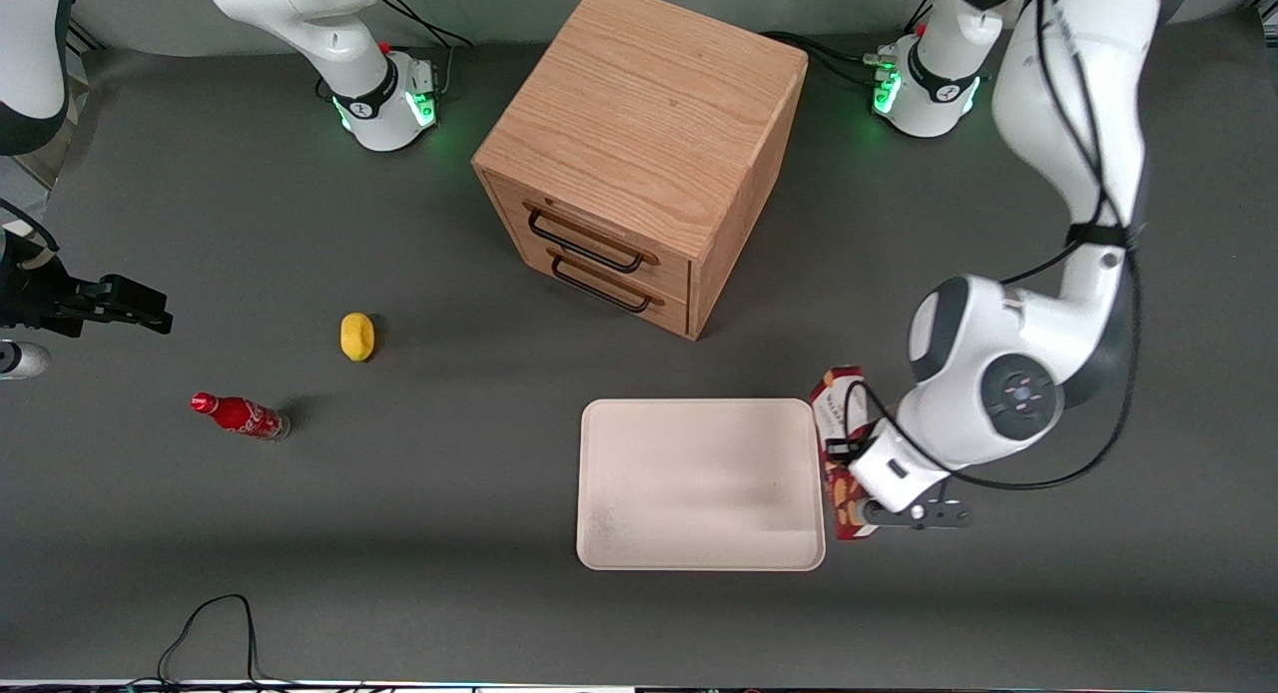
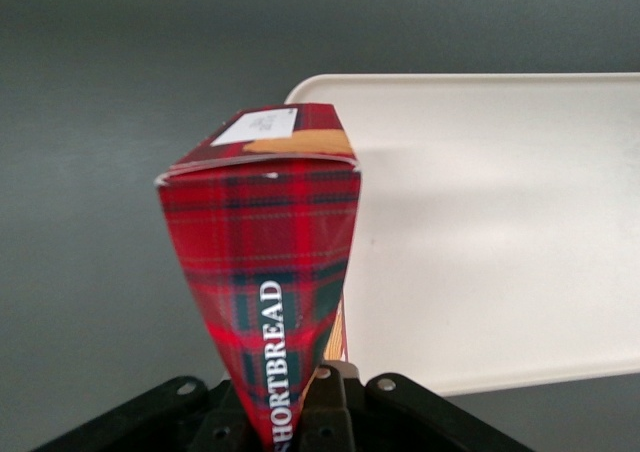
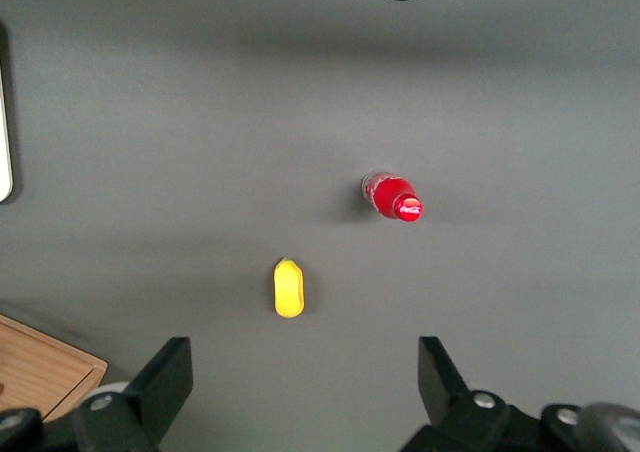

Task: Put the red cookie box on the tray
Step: 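Lift the box and carry it with the left gripper over the tray, then lower the box onto the tray and open the left gripper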

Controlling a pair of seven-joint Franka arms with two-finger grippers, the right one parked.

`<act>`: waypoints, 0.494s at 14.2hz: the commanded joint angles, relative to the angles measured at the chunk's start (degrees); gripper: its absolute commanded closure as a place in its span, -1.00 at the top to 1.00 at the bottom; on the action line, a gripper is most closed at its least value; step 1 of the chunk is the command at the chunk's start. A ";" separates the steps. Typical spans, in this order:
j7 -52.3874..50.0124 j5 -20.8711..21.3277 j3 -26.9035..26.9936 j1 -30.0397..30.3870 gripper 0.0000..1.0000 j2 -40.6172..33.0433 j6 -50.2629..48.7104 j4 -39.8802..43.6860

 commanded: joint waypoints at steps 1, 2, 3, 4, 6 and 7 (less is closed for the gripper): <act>-1.83 0.64 0.39 -1.72 -1.00 2.96 1.00 2.80; -3.50 0.64 0.39 -2.16 -1.00 3.58 1.43 2.80; -4.12 0.73 0.39 -2.51 -1.00 4.02 2.05 2.62; -4.13 0.73 0.39 -2.60 -1.00 4.46 3.19 2.10; -4.04 0.73 0.39 -2.69 -0.26 4.98 6.96 0.96; -3.43 0.90 0.39 -2.69 0.54 5.07 8.80 0.17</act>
